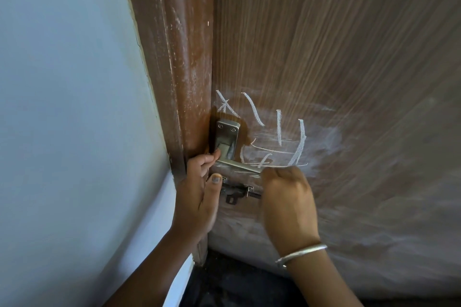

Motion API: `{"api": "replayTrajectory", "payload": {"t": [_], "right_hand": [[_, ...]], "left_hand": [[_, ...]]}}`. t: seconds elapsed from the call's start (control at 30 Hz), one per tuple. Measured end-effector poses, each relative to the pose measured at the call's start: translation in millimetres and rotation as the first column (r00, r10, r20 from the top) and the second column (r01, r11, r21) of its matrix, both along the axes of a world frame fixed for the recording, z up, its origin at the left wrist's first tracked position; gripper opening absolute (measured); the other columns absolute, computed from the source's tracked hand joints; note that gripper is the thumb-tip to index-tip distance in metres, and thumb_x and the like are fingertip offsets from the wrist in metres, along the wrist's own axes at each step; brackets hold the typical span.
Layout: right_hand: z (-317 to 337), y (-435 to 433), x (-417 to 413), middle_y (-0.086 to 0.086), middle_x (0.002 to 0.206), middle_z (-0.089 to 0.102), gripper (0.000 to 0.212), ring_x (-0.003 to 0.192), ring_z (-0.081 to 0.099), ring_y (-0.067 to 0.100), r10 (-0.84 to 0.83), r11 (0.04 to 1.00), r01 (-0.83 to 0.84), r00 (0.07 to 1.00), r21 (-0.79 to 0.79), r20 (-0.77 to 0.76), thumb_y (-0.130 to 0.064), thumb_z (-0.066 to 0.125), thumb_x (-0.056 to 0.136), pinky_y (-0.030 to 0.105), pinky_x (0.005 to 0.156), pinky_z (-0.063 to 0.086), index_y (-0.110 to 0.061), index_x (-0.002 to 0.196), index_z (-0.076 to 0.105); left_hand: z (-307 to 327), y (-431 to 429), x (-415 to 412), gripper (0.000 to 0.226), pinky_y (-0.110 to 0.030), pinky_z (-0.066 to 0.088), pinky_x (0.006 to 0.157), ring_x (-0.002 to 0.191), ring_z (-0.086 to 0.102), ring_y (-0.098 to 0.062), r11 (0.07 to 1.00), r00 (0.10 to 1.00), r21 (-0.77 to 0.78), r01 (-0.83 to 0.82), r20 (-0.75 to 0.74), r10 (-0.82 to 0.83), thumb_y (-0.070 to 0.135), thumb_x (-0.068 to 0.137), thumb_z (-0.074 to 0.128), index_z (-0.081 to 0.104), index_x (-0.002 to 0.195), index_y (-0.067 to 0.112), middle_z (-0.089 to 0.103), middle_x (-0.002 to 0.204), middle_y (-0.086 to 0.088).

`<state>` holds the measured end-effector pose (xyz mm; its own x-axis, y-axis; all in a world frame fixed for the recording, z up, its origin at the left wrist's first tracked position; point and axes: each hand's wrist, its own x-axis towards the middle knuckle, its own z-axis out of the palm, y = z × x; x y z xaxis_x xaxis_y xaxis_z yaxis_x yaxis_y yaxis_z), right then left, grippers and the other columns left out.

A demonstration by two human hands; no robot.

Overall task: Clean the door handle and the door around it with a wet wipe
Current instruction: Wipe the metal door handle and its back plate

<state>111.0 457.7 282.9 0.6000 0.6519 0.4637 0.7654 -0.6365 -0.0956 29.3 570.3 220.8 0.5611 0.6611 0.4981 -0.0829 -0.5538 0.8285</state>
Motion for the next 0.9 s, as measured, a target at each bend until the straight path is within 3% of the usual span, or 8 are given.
{"api": "replayTrajectory", "payload": {"t": [0.1,0.2,0.27,0.37,0.47,0.63,0.73,0.9], "right_hand": [[-6,-7,8,0.009,0.044,0.054,0.03,0.051,0.055,0.029,-0.023,1.0,0.023,0.999,0.011,-0.026,0.02,0.065,0.034,0.022,0.041,0.04,-0.004,0.05,0.058],[-9,-3,7,0.007,0.046,0.055,0.03,0.052,0.055,0.027,0.021,0.999,-0.02,1.0,0.046,-0.018,0.019,0.064,0.034,0.02,0.041,0.038,-0.005,0.052,0.06],[-14,-4,11,0.006,0.047,0.056,0.028,0.052,0.055,0.026,0.032,0.997,-0.028,0.998,0.078,-0.048,0.018,0.063,0.039,0.02,0.043,0.038,-0.006,0.054,0.063],[-22,-15,23,0.003,0.057,0.065,0.02,0.056,0.061,0.021,0.029,0.973,0.041,0.953,0.225,-0.302,0.008,0.065,0.066,0.02,0.048,0.042,-0.011,0.067,0.071],[-27,-30,33,-0.015,0.055,0.065,0.024,0.052,0.054,-0.001,0.136,0.853,0.215,0.789,0.476,-0.6,-0.008,0.068,0.079,0.003,0.053,0.04,-0.029,0.068,0.07],[-41,-26,29,-0.01,0.07,0.072,0.025,0.065,0.065,0.004,0.392,0.616,0.45,0.537,0.647,-0.747,-0.004,0.067,0.081,0.015,0.058,0.05,-0.028,0.078,0.07],[-55,-13,21,-0.003,0.085,0.074,0.022,0.076,0.068,0.012,0.371,0.634,0.439,0.549,0.636,-0.749,-0.004,0.07,0.08,0.025,0.067,0.054,-0.026,0.087,0.071],[-67,-13,23,-0.001,0.082,0.074,0.021,0.077,0.069,0.018,0.377,0.59,0.489,0.536,0.642,-0.755,-0.006,0.071,0.079,0.029,0.069,0.053,-0.027,0.079,0.073]], "left_hand": [[0,0,1,0.028,-0.026,0.047,0.048,0.057,0.057,-0.036,1.0,1.0,0.022,-0.016,0.006,0.016,0.037,0.089,0.037,0.044,0.109,0.02,0.056,0.126,0.011],[1,1,2,0.028,-0.014,0.042,0.048,0.057,0.054,-0.031,0.999,1.0,0.037,-0.011,0.007,0.011,0.037,0.089,0.037,0.045,0.108,0.018,0.059,0.127,0.0],[2,1,2,0.029,-0.017,0.039,0.042,0.046,0.048,-0.025,0.999,1.0,0.035,-0.003,0.008,0.003,0.037,0.089,0.036,0.045,0.107,0.016,0.058,0.127,0.0],[1,0,3,0.028,-0.025,0.036,0.038,0.038,0.04,-0.016,0.999,1.0,0.035,-0.007,0.026,0.006,0.037,0.089,0.035,0.045,0.105,0.015,0.056,0.126,0.007],[1,0,3,0.029,-0.025,0.035,0.038,0.038,0.04,-0.012,0.999,0.999,0.039,-0.012,0.034,0.01,0.037,0.09,0.034,0.045,0.104,0.014,0.057,0.126,0.003],[1,0,3,0.032,-0.024,0.035,0.039,0.038,0.041,-0.016,0.999,0.999,0.045,-0.025,0.022,0.024,0.038,0.09,0.034,0.046,0.103,0.011,0.058,0.127,-0.003],[0,2,3,0.035,-0.021,0.034,0.039,0.041,0.042,-0.021,0.997,1.0,0.071,-0.026,0.01,0.025,0.039,0.091,0.034,0.046,0.104,0.009,0.057,0.128,-0.003],[0,3,1,0.058,-0.008,0.033,0.042,0.046,0.047,-0.019,0.994,1.0,0.111,-0.021,-0.007,0.022,0.059,0.092,0.028,0.047,0.107,0.006,0.055,0.127,0.003]]}}
